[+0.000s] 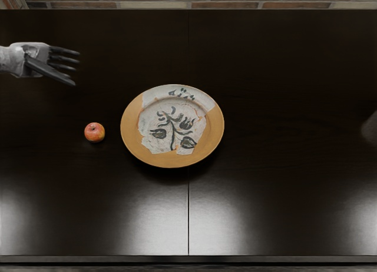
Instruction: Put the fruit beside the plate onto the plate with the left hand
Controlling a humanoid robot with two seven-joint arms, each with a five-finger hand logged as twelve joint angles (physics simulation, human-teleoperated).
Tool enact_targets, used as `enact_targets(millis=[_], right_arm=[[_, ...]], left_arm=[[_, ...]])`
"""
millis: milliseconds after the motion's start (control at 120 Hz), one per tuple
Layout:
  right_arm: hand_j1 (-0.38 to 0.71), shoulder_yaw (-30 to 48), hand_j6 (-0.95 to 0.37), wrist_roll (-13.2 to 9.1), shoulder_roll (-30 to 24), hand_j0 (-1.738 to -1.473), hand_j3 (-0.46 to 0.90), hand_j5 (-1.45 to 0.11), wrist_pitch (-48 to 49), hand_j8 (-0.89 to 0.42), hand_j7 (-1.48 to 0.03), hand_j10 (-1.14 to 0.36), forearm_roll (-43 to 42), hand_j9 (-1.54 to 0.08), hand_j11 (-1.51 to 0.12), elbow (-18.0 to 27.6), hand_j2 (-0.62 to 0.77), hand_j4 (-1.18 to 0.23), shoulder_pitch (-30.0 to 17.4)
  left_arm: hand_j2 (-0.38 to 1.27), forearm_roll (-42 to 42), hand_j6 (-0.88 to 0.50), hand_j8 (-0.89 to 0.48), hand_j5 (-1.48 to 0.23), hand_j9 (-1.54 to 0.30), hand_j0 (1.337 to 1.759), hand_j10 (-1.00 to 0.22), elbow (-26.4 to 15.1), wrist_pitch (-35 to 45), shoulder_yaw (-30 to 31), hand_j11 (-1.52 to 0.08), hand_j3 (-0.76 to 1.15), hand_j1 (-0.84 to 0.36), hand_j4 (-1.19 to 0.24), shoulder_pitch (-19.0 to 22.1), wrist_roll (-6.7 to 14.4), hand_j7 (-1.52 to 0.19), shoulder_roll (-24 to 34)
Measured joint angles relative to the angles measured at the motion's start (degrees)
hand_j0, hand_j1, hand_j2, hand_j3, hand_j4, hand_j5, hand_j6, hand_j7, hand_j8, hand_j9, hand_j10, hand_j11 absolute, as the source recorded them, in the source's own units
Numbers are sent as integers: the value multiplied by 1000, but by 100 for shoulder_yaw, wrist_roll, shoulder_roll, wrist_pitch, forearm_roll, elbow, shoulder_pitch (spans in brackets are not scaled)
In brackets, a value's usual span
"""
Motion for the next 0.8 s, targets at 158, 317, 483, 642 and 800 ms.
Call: enact_targets(millis=[158, 317, 483, 642, 800], right_arm=[[-310, -1, -33, -8, 0, -1658, 0, -43, 0, -33, -43, -33, 1, -43, -43, -1, -7, -33, -1], [-310, -5, -33, -42, 0, -1658, 0, -43, 0, -33, -43, -33, 3, -43, -43, 15, -7, -33, -20], [-310, -6, -33, -53, 0, -1658, 0, -43, 0, -33, -43, -33, 2, -43, -43, 19, -7, -33, -25], [-310, -7, -33, -52, 0, -1658, 0, -43, 0, -33, -43, -33, 2, -43, -43, 18, -7, -33, -26], [-310, -7, -33, -52, 0, -1658, 0, -43, 0, -33, -43, -33, 2, -43, -43, 20, -7, -33, -26]], left_arm=[[50, 79, -247, -247, -321, -320, 1658, -247, -11, 0, 8, -320, 0, 54, -247, -12, 0, -320, 3], [50, 942, -247, -247, -321, -321, 1658, -247, -31, 0, 8, -320, 0, 54, -247, -249, 39, -321, -5], [50, 1924, -247, -247, -321, -321, 1658, -247, -1266, -1, 12, -321, 0, 54, -247, -353, 465, -321, 658], [50, 2699, -248, -248, -321, -321, 1658, -248, -3025, 142, 11, -321, 0, 54, -248, -674, 985, -321, 1180], [50, 3079, -249, -248, -321, -321, 1658, -248, -4261, 1207, 491, -321, 0, 54, -248, -1619, 1201, -321, 1692]])
